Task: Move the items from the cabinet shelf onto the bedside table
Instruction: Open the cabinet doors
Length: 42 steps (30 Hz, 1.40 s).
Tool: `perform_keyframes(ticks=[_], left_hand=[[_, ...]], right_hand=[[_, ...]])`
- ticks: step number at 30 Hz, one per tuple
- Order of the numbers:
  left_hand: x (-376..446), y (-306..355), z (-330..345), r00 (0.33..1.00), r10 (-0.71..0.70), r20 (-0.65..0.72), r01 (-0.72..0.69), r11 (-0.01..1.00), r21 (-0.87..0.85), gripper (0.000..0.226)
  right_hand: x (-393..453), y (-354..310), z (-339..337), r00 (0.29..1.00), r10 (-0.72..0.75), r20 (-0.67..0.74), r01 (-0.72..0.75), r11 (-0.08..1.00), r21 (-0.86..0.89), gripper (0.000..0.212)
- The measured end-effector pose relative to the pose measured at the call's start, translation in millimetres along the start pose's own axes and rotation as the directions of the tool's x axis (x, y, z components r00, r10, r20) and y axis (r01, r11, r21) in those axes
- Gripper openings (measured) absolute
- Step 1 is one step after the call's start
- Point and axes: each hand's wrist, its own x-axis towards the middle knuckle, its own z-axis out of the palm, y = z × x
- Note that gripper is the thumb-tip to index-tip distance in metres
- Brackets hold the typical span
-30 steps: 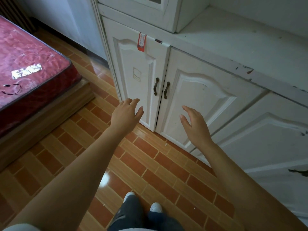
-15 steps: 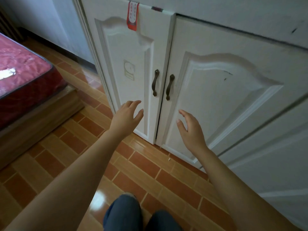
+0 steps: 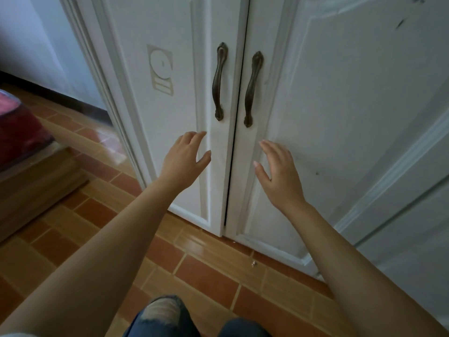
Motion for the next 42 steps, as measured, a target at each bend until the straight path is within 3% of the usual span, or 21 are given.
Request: perform_keyframes(ticks=[9,16,28,34,42], left_hand=[[27.4,13.0,-12.1,0.986,0.069,-0.153,-0.059,0.996,0.066,0.059],[49.6,27.4,-24.8,0.963,0.106,-0.246,-0.093,0.994,0.064,0.059],[68.3,37.2,-16.0,0.915,-0.062,-0.398,-0.002,0.987,-0.16,0.026],[69.5,44.7,-15.9,0.914,-0.131,-0.384,0.034,0.968,-0.249,0.021],[52.2,44.7,-22.8,0.893,-0.184,-0.41,0.056,0.951,-0.303,0.018]], right_hand=[[21.2,1.1,-8.7,0.984,-0.165,-0.059,0.148,0.963,-0.226,0.052],[47.7,9.5,-14.3,0.965,-0.262,0.0,0.234,0.862,-0.449,0.054],[48.0,8.5,-8.1,0.976,-0.215,0.026,0.185,0.769,-0.612,0.064],[47.6,8.3,-4.8,0.981,-0.194,0.018,0.152,0.701,-0.697,0.066],[45.2,2.1,-7.9,0.982,-0.183,0.043,0.164,0.725,-0.669,0.065]])
